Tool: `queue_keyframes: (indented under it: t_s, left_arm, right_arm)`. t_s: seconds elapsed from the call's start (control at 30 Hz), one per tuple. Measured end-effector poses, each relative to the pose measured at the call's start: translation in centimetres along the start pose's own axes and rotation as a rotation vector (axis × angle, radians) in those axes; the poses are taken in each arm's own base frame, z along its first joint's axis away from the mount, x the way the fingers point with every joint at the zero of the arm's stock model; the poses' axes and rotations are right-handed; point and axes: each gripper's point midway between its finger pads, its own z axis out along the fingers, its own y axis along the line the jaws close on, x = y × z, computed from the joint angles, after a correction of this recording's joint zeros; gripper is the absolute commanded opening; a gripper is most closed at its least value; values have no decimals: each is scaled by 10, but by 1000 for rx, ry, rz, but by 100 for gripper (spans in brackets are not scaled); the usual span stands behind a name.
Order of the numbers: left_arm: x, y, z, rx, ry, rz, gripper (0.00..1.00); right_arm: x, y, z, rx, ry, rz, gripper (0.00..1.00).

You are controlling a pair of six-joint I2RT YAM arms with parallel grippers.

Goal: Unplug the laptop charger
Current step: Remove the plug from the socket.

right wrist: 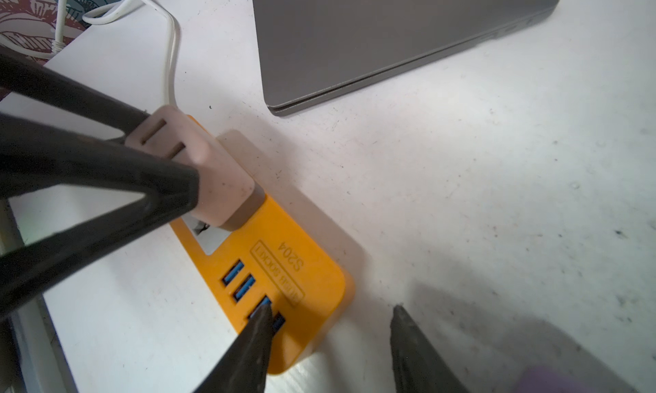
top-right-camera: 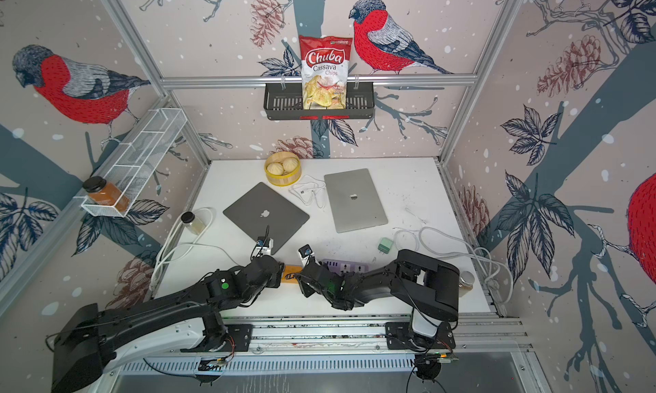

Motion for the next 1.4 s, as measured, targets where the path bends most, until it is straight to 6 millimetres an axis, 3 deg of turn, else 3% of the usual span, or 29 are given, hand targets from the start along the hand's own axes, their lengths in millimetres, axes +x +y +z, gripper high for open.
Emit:
queue_keyframes:
  t_s: [0.73,0.97,1.2,1.4]
  left_arm:
    - [2,4,-6,-28,-14,27,6]
    - [-17,-7,-16,-3,-61,8,4]
    - [-20,-8,-18,-2,-65,7,4]
    - [-48,2,-42,-38,-158,-39,3]
  right_arm:
    - [-2,5,5,8,8,7,53]
    - [-4,6,8,12,2,7,53]
    - [-4,6,8,14,-1,6,53]
    - [-3,5,5,16,6,3,54]
